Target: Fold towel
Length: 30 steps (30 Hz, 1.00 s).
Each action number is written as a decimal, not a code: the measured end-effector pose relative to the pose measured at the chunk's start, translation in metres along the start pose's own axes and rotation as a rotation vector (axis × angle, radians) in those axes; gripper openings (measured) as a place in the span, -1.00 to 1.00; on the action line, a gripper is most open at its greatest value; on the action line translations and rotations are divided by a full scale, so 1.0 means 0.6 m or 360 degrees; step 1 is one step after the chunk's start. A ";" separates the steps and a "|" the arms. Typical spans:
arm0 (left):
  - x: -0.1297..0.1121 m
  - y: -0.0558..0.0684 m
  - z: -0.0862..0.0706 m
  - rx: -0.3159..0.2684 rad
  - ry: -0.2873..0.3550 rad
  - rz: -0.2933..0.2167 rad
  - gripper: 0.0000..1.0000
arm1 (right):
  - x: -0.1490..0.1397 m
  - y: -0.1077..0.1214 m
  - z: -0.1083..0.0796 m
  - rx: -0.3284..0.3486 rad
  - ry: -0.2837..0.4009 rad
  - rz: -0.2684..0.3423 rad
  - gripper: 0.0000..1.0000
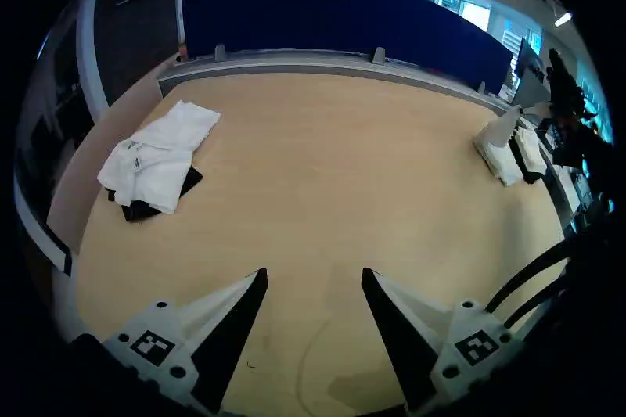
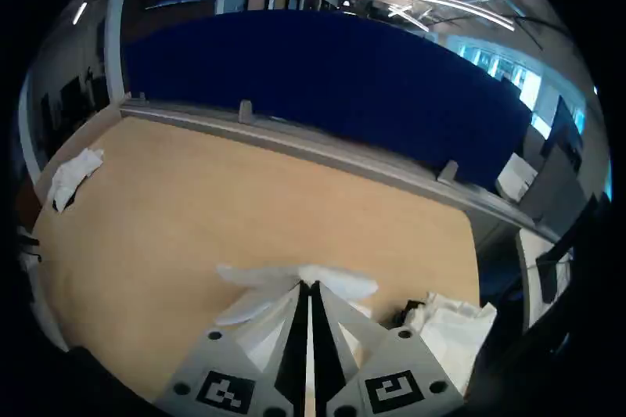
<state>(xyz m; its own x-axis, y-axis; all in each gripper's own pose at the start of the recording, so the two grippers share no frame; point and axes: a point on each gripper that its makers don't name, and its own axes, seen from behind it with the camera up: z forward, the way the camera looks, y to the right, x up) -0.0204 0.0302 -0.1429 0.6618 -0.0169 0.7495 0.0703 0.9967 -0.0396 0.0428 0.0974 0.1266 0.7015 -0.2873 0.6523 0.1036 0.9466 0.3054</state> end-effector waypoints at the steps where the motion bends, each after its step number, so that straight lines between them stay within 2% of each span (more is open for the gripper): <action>1: 0.000 0.001 0.000 -0.0002 -0.0001 0.0005 0.78 | -0.022 0.005 -0.003 -0.0009 -0.0022 0.0023 -0.95; 8: -0.004 0.007 -0.001 -0.0013 -0.0018 0.0026 0.78 | -0.153 0.031 -0.014 -0.0092 -0.0162 0.0183 -0.95; 16: -0.007 0.015 0.001 -0.0017 -0.0024 0.0052 0.78 | -0.267 0.042 0.003 -0.0220 -0.0353 0.0347 -0.95; 22: -0.008 0.019 -0.003 -0.0017 -0.0025 0.0049 0.78 | -0.312 0.040 0.023 -0.0270 -0.0461 0.0403 -0.95; 30: -0.004 0.022 -0.005 -0.0018 -0.0017 0.0056 0.78 | -0.320 0.041 0.033 -0.0293 -0.0501 0.0400 -0.95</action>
<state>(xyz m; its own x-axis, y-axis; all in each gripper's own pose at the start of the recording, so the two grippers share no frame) -0.0190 0.0434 -0.1475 0.6561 0.0190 0.7544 0.0556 0.9958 -0.0734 -0.1035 0.1729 0.0226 0.4751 -0.0483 0.8786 0.1007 0.9949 0.0002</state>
